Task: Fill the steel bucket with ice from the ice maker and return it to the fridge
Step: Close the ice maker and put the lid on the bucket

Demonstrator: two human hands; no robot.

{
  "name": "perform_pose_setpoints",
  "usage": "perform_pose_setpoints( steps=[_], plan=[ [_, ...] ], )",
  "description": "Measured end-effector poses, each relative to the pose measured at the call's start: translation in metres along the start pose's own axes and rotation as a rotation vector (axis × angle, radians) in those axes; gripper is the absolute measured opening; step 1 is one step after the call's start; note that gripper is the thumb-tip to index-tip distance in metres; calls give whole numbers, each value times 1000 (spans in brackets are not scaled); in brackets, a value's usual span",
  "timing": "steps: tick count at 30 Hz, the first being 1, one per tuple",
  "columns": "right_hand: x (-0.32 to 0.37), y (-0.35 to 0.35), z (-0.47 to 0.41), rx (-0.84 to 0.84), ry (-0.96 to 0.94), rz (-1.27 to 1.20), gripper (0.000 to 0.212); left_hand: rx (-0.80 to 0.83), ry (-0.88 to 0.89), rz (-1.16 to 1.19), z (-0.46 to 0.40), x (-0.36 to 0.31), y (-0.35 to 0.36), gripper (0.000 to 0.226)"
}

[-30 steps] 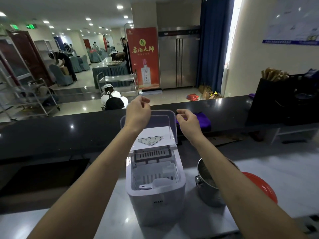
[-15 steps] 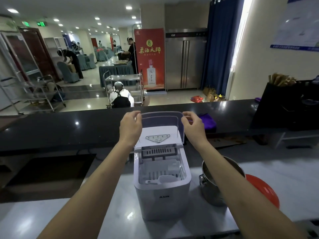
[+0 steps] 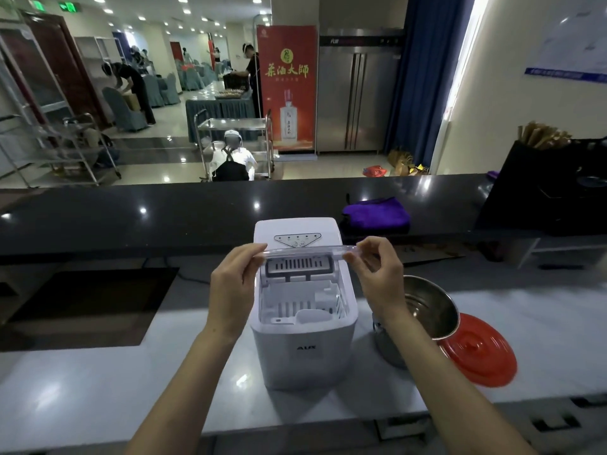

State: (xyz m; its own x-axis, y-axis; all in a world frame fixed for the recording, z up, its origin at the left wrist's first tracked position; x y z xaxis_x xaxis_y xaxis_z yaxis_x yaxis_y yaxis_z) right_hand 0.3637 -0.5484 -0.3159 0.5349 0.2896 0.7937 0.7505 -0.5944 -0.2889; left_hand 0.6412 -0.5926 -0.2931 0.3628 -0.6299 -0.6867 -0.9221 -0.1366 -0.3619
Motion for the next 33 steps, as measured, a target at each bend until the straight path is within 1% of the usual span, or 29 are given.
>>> perform_pose_setpoints(
  steps=[2, 6, 9, 12, 17, 20, 24, 26, 30, 33],
  plan=[
    [-8, -3, 10, 14, -49, 32, 36, -3, 18, -25, 15, 4, 1, 33],
    [-16, -7, 31, 26, -208, 128, 34, 10, 70, -22, 45, 10, 4, 35],
    [-19, -8, 48, 28, -268, 209, 30, 21, 86, -35, 65, 19, 8, 34],
    [-24, -6, 63, 29, -298, 269, 29, 32, 93, -69, 81, 27, 11, 39],
    [-37, -3, 81, 65, -308, 323, 31, 79, 70, -102, 100, 42, 19, 39],
    [-45, 2, 90, 120, -302, 343, 31, 122, 0, -84, 110, 52, 24, 36],
    [-49, 4, 97, 156, -259, 352, 32, 114, -75, -35, 115, 53, 25, 32],
    [-47, 4, 97, 159, -243, 353, 32, 114, -83, -49, 115, 51, 25, 31],
    [-44, 1, 96, 166, -222, 352, 25, 128, -103, -93, 112, 44, 31, 29],
    [-41, -2, 92, 171, -201, 327, 23, 102, -156, -104, 103, 32, 36, 23]
  ],
)
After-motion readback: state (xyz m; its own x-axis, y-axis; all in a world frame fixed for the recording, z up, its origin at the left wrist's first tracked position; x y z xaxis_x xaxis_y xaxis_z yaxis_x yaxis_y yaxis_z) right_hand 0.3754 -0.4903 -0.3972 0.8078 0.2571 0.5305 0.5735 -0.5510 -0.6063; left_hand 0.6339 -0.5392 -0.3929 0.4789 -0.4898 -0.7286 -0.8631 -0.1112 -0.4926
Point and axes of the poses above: each hand's wrist, its own z-axis away from the middle knuckle, its own y-axis out of the palm, x = y × z, the point moved 4 cm from there along -z, towards the middle knuckle, and after that the axes turned 9 degrees about z, right-handed, at the moved point
